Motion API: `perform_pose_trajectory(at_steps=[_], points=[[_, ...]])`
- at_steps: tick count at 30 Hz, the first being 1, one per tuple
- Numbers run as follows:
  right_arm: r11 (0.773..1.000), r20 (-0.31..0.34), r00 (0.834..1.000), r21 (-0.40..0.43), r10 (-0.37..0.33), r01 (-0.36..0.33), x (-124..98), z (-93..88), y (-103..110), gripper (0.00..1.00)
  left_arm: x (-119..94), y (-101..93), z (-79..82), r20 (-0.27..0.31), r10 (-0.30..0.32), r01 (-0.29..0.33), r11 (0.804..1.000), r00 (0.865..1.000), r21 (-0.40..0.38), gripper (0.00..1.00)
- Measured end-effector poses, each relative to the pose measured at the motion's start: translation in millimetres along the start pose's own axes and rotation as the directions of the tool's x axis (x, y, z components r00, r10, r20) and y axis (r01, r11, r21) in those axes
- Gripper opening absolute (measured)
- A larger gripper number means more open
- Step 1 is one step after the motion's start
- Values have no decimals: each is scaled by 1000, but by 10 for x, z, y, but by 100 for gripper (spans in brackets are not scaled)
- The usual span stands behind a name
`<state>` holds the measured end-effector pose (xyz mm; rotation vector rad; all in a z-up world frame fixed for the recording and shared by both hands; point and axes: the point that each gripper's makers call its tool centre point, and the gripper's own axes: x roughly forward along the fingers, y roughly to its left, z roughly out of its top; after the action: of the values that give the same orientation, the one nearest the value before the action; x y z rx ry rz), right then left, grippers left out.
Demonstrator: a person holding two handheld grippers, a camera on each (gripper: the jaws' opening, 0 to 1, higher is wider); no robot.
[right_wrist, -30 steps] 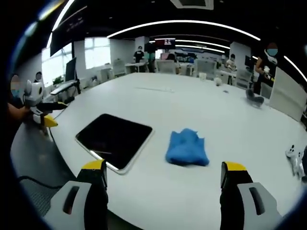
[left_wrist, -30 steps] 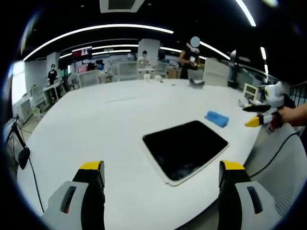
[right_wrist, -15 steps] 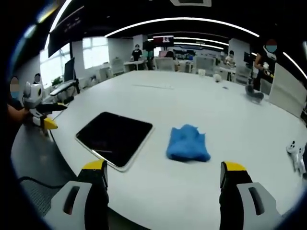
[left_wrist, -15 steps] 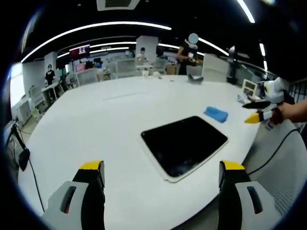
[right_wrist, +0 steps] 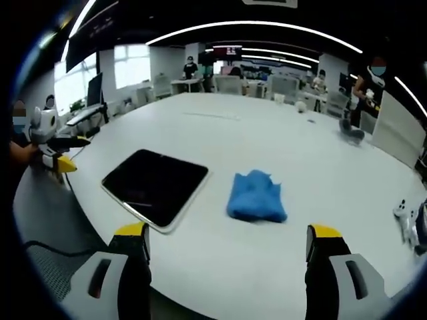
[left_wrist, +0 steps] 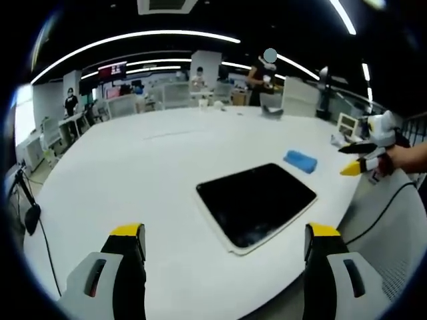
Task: Wipe the mirror surface with the cleaning cloth until all visible marks leave the cleaned area.
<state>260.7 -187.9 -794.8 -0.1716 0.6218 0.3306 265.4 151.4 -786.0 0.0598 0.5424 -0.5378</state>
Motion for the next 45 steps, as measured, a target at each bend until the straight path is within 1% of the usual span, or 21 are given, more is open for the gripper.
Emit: perform_pose_trajectory(at_steps=[3,6,8,10,13,14,15,17,19,21,23,25,28,30,32,34,35,37,39,43,45], points=[[1000,-14,1000,-15,3,-3,-18,1,5,97,-6,9,8,7,1,-1,1000,1000,-11,99],[1000,-18,1000,-3,12,-12,-66,47,-43,95,-7,10,11,11,0,1,1000,1000,-19,99],[1000,-21,1000,26,16,-15,-92,83,-82,90,-7,4,12,12,-4,4,1000,1000,-21,99],[998,-21,1000,58,18,-16,-106,143,-136,90,-8,12,15,14,-1,1,1000,1000,-18,99],[988,-23,999,153,42,-38,-101,272,-173,86,-7,18,8,11,1,-1,1000,1000,-21,99],[987,-34,998,152,56,-50,-93,285,-177,84,-9,24,8,11,5,-4,1000,1000,-19,99],[986,-55,996,154,67,-58,-75,314,-185,84,-10,25,9,11,6,-6,1000,1000,-19,99],[988,-67,995,145,73,-62,-40,396,-215,85,-14,26,7,10,8,-8,1000,1000,-22,99],[984,-95,990,155,101,-85,-7,428,-212,84,-17,25,6,10,7,-7,1000,1000,-30,100],[985,-102,991,158,90,-73,37,507,-268,85,-24,61,-4,5,24,-24,999,1000,-28,100],[985,-122,988,155,98,-79,63,557,-281,85,-19,45,-12,4,11,-11,999,1000,-50,100],[985,-129,987,153,93,-73,117,627,-321,86,-16,36,9,12,9,-8,999,1000,-35,100],[985,-188,978,161,88,-58,202,651,-382,86,-13,13,4,11,0,1,999,1000,-35,100],[985,-211,972,160,103,-70,250,697,-387,86,-8,15,0,8,1,-1,999,1000,-36,100],[984,-213,971,160,108,-75,288,765,-387,88,-4,6,-5,6,-3,4,1000,1000,-29,100],[983,-247,960,157,129,-92,338,773,-393,88,2,-3,-14,3,-9,9,1000,1000,-25,100],[982,-275,948,140,161,-126,356,754,-368,88,3,-6,-13,3,-9,9,1000,1000,-22,100],[976,-319,928,158,194,-150,371,749,-339,90,5,-10,-24,-2,-11,11,1000,1000,-29,100],[977,-321,928,162,188,-142,406,808,-368,89,0,-12,-44,-10,-11,11,999,1000,-30,100],[973,-347,917,185,198,-141,430,909,-410,88,-5,30,-34,0,3,-3,999,1000,-43,100],[975,-352,916,181,190,-133,460,964,-458,88,9,35,-35,-5,2,-3,999,1000,-45,100]])
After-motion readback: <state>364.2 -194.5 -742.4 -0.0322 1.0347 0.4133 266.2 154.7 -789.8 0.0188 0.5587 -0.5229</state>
